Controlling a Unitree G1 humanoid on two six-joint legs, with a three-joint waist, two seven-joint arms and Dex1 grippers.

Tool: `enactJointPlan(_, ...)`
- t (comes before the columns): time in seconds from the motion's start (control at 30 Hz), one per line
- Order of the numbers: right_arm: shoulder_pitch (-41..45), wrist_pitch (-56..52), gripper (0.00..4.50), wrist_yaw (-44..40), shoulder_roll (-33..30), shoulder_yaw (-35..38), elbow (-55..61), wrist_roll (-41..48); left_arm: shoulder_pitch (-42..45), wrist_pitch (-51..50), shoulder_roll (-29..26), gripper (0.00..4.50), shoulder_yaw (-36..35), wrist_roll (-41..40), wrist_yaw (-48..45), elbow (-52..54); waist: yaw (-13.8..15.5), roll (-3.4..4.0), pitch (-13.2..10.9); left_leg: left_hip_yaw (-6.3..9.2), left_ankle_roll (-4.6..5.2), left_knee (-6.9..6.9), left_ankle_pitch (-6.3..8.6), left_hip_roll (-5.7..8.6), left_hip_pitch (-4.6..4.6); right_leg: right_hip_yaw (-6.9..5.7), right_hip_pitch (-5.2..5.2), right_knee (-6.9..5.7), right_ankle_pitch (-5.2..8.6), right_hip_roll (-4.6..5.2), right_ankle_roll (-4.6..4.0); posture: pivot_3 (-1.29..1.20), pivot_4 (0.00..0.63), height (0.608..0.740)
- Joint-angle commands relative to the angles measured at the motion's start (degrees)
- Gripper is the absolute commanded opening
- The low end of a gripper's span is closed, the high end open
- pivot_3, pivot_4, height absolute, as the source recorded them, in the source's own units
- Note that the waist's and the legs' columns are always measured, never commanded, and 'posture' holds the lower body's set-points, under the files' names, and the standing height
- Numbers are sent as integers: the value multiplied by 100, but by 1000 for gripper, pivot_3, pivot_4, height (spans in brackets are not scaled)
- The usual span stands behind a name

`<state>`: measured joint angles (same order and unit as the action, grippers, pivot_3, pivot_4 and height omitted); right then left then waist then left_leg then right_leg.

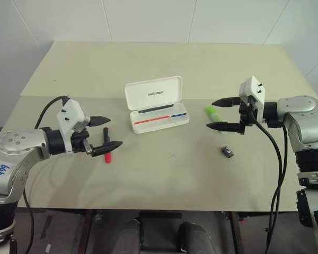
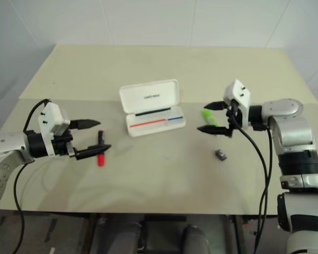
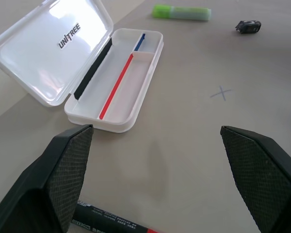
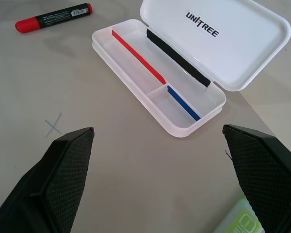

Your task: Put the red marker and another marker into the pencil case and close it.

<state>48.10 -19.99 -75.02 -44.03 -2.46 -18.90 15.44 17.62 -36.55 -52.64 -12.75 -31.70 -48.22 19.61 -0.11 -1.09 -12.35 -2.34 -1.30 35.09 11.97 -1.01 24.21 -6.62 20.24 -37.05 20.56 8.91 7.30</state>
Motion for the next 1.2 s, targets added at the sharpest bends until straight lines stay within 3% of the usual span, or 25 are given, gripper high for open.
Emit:
enactJointPlan(0.03, -41, 3, 4500, 57, -35, 159, 213, 104, -34, 134, -63, 4489, -270, 4, -20, 117, 0, 0, 0, 0, 0, 0, 0, 0, 0, 0, 0, 0, 0, 0, 0, 0, 150, 740)
enactJointPlan(0.4, -191, -88, 4500, 70, -152, 207, 388, 160, 272, 312, -367, 4489, -176, 144, -447, -273, 0, 0, 0, -6, -1, 0, 1, -5, 0, 6, 6, -1, -1, -5, -2, 0, 150, 740)
enactJointPlan(0.53, -209, -117, 4500, 57, -224, 235, 428, 170, 736, 626, -430, 4489, 400, 415, -852, -604, 16, 0, 0, -16, -5, 0, 3, -13, 1, 14, 11, 0, -3, -15, -5, 0, 150, 740)
enactJointPlan(0.9, -887, -501, 4500, 440, -463, 639, 1327, 418, 2499, 1316, 971, 4489, 1960, 1227, -1384, -2355, 30, -4, 1, -30, -4, 10, 3, -19, 5, 25, 19, -6, -8, -24, -4, 0, 150, 740)
enactJointPlan(1.2, -1385, -772, 4500, 818, -523, 907, 1916, 609, 3377, 1947, 1875, 4489, 2514, 1947, -1638, -3972, 29, -6, 1, -41, -2, 16, 4, -24, 7, 33, 24, -7, -9, -28, -3, 0, 150, 740)
